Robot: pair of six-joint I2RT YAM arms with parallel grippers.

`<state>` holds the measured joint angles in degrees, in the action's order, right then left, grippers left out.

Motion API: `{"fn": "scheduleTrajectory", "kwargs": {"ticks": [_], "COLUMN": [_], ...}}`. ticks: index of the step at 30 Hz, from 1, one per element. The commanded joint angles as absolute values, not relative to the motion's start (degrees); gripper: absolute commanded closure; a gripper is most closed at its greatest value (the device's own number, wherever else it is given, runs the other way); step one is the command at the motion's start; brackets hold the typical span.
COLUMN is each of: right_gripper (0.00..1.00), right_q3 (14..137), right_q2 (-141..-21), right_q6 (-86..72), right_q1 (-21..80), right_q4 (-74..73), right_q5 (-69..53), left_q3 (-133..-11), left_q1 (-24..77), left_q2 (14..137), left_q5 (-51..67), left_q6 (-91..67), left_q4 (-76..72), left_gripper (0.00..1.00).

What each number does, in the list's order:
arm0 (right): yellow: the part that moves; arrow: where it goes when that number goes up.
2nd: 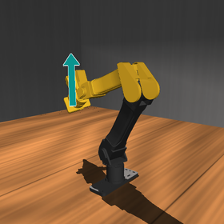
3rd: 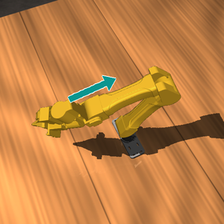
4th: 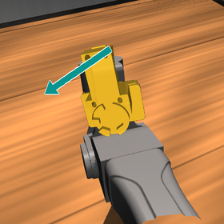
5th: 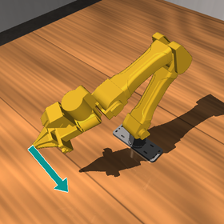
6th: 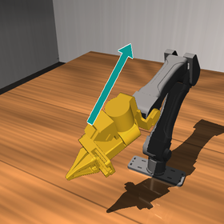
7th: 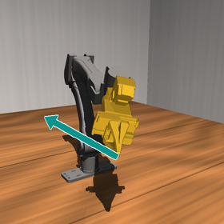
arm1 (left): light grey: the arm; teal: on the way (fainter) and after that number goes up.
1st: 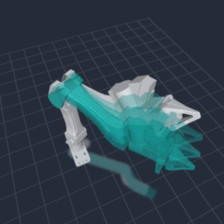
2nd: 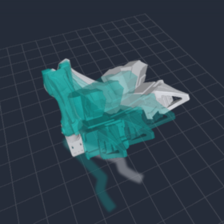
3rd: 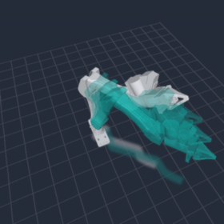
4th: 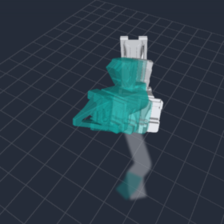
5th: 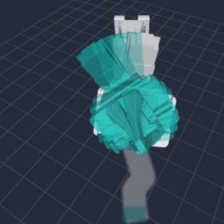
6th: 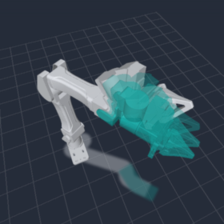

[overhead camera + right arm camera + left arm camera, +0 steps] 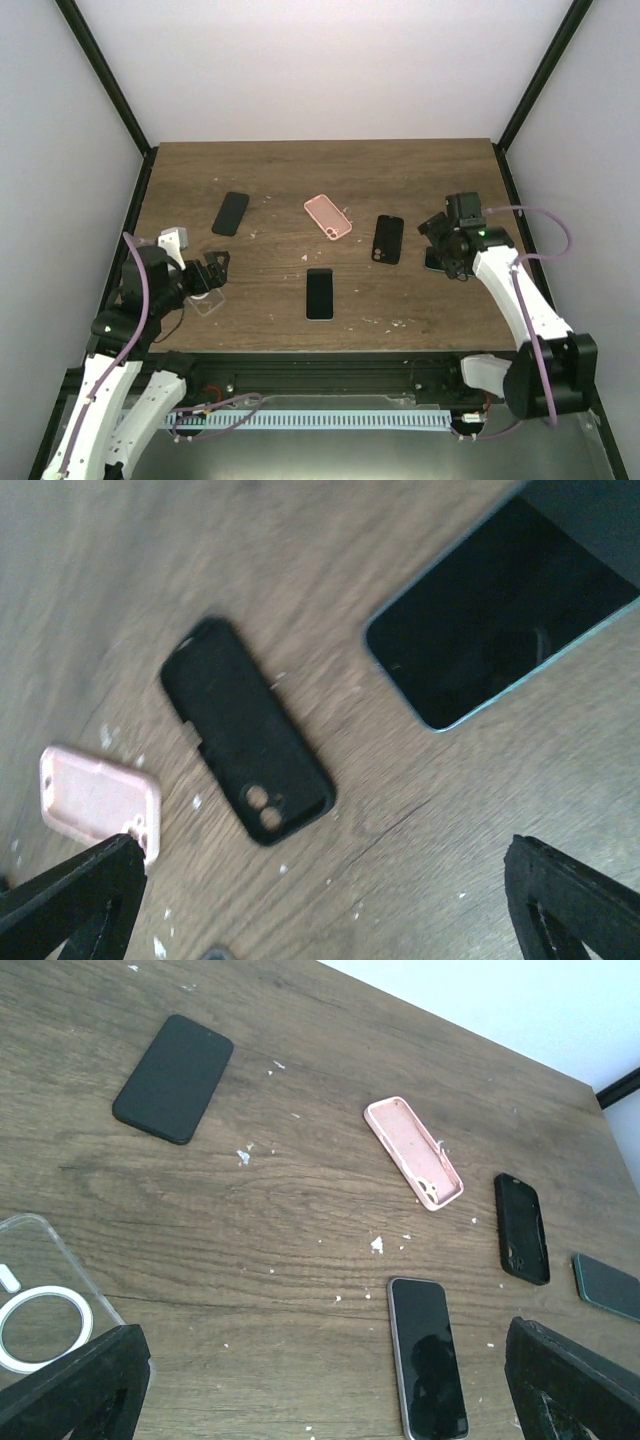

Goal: Put the phone into the phone case

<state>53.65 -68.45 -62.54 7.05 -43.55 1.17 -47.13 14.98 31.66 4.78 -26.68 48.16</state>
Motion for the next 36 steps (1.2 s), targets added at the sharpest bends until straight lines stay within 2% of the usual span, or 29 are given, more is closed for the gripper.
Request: {"fn": "scheduleTrajectory", "kwargs": {"ticks": [1, 9, 18, 25, 36], "right_gripper": [0.03, 0.04, 0.07, 0.14, 0.09], "right_q3": [55.25, 58.0, 60.94, 64.71, 67.34], "right_q2": [-73.99, -82.26, -90.69, -97.44, -102.96], "right_q6": [-70.53, -71.29, -72.27, -73.87, -77.07], "right_q1": [0.09, -5.19, -6.68, -8.28, -9.38], "right_q4": [-48.04, -45.72, -45.06, -47.32, -47.02], "right_q5": [0.53, 0.36, 1.12, -0.55, -1.71], "left_q3": [-47.06, -47.53, -47.54, -47.47, -47.96], "left_q1": [14.81, 14.83, 14.78, 14.74, 14.79], "left_q2": [31.97, 32.07, 32.48, 31.93, 33.69], "left_q5": [5.26, 7.52, 8.81, 9.12, 11.49], "left_q6": [-25.69, -26.72, -29.14, -30.49, -31.23], "left_q4": [46.84, 45.74, 45.72, 46.11, 46.39], "left_gripper": [0.02, 0.02, 0.03, 0.03, 0.05]}}
